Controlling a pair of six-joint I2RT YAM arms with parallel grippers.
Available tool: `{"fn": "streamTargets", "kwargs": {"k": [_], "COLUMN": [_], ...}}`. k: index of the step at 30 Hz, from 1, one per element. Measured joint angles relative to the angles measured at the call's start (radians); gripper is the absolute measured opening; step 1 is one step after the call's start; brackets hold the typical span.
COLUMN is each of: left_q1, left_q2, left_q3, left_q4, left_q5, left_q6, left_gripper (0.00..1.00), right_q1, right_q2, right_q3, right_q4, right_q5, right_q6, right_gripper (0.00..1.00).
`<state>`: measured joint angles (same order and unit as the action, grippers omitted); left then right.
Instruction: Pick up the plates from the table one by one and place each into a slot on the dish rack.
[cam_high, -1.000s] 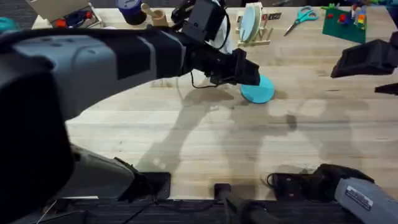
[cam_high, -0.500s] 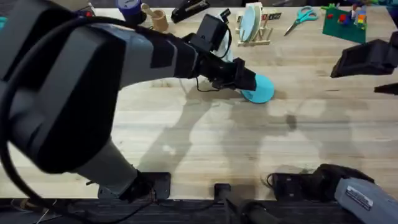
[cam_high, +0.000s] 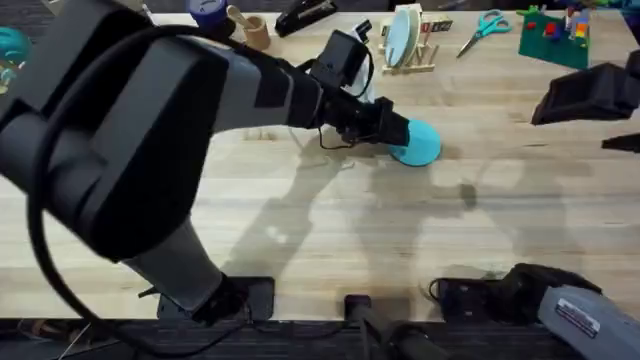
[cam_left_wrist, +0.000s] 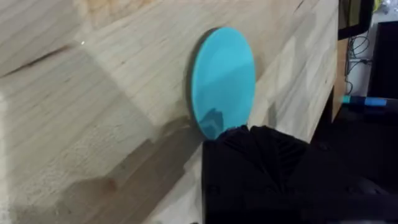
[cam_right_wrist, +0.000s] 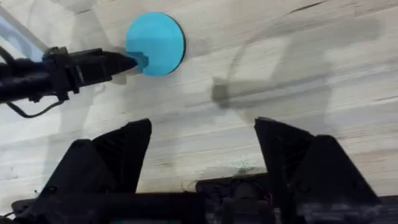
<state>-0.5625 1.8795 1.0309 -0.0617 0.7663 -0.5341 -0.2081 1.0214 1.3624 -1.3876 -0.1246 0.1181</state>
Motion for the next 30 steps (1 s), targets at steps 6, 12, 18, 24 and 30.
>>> {"fn": "streamTargets", "kwargs": {"k": [6, 12, 18, 24, 30], "left_q1": [-0.002, -0.003, 0.000, 0.000, 0.000], "left_q2": [0.043, 0.080, 0.116, 0.123, 0.123], "left_q3": [0.000, 0.000, 0.013, 0.016, 0.016], "left_q4": [0.048, 0.063, 0.070, 0.073, 0.073], "left_q5": [0.000, 0.002, 0.045, 0.057, 0.056], "left_q6": [-0.014, -0.047, -0.076, -0.089, -0.095], "left_gripper": [0.041, 0.041, 0.041, 0.041, 0.041], "right_q1": [0.000, 0.004, 0.031, 0.031, 0.031], "right_q2": [0.008, 0.008, 0.008, 0.008, 0.008], "right_q3": [0.000, 0.000, 0.000, 0.000, -0.002], "right_q4": [0.001, 0.001, 0.001, 0.002, 0.015], "right_q5": [0.000, 0.000, -0.002, -0.003, -0.024], "right_q6": [0.000, 0.000, -0.015, -0.019, -0.043], "right_gripper": [0.995, 0.996, 0.996, 0.996, 0.995]}}
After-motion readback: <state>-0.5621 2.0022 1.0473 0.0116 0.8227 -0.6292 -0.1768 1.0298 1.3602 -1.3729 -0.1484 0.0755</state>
